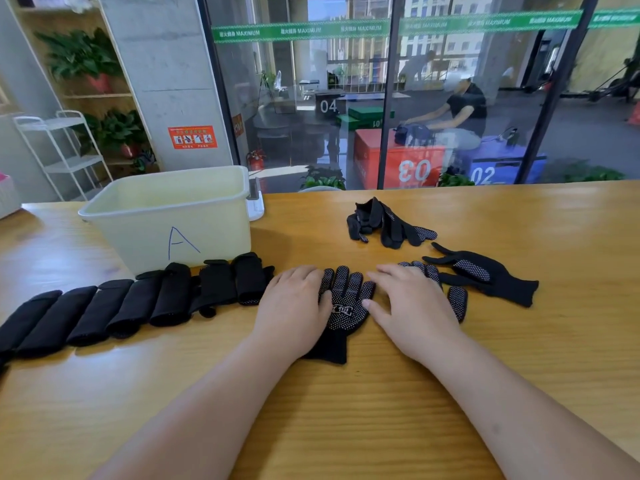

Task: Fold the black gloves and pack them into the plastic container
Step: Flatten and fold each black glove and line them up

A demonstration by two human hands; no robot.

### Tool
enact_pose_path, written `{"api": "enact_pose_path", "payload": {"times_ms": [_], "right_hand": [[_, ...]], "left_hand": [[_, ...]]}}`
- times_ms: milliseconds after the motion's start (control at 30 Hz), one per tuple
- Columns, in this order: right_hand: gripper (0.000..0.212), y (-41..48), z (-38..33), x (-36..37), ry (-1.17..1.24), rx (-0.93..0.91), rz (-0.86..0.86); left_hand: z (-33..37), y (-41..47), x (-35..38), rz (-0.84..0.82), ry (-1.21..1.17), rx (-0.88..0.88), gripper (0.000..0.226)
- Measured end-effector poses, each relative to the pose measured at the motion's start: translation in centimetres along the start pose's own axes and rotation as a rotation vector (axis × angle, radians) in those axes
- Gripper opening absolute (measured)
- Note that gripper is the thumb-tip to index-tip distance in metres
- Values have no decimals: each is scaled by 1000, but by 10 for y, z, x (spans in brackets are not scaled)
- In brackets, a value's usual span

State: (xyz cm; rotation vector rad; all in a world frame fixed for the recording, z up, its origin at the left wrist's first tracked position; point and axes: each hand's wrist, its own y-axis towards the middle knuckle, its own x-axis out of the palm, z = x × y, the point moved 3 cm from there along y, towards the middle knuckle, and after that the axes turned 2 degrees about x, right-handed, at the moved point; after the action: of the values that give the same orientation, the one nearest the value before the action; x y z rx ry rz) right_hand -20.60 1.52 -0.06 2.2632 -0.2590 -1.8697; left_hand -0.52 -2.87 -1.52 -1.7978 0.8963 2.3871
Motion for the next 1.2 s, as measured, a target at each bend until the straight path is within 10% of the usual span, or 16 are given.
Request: {"api": "enact_pose_path", "payload": {"times_ms": [133, 333, 867, 1067, 1200], "right_hand": [[55, 0, 17, 0, -21, 73, 25], [71, -7, 33, 10, 22, 119, -322], [74, 15, 43, 20, -50, 90, -303], [71, -17, 42, -8, 10, 38, -129], [74, -41, 41, -2, -78, 48, -330]], "left_hand": [[9, -3, -6, -160, -279, 121, 56], [24, -12, 13, -529, -61, 227, 71], [43, 26, 35, -509, 109, 34, 74], [43, 11, 12, -252, -3, 27, 63], [44, -16, 11, -468, 4, 118, 69]]}}
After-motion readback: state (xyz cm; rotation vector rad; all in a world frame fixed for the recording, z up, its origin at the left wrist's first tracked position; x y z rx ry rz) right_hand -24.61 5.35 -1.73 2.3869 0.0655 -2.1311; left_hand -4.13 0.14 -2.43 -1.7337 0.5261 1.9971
